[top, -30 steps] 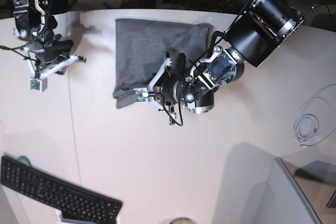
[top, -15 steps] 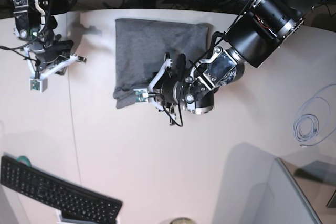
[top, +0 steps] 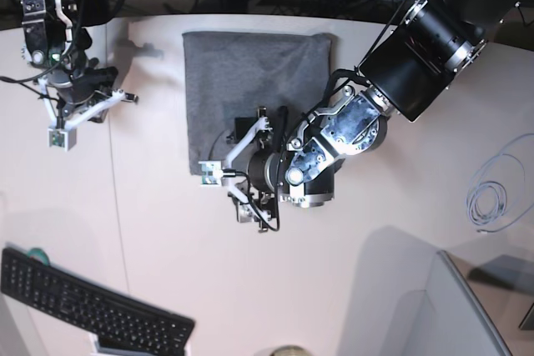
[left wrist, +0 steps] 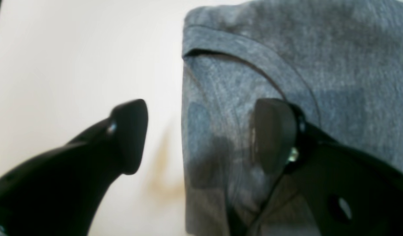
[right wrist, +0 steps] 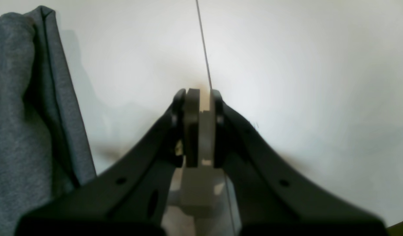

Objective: Layout the t-shirt on the table in an organized manner, then fold the t-shirt properly
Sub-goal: 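Press the shirt's corner flat with the left gripper, then tuck and smooth the shirt's hem corner with the left gripper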

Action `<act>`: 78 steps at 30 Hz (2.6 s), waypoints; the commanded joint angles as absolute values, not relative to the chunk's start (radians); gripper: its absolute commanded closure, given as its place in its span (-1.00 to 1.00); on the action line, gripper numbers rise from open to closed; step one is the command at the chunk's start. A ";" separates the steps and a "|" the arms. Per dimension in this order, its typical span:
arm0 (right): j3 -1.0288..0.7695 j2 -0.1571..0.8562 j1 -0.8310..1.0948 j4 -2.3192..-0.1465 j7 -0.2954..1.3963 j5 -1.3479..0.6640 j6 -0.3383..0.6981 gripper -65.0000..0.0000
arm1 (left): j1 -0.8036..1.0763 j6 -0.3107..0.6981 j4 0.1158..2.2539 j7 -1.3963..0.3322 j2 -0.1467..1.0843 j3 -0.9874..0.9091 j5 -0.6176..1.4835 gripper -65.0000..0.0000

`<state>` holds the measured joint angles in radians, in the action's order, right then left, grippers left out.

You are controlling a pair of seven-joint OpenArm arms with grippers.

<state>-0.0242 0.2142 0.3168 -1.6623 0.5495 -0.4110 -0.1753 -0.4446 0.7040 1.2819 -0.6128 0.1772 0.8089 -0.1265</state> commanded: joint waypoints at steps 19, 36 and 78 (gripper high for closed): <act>0.269 0.308 0.386 -1.853 0.526 -0.401 -0.174 0.85 | 0.219 0.698 1.821 -0.552 0.234 -0.030 -0.111 1.00; 0.317 0.306 0.348 -1.824 0.530 -0.406 -0.174 0.85 | -0.054 0.698 1.604 -0.647 0.288 0.128 -0.051 0.25; 0.312 0.306 0.340 -1.781 0.532 -0.406 -0.179 0.85 | -0.219 0.698 1.554 -0.753 0.429 0.553 -0.050 0.25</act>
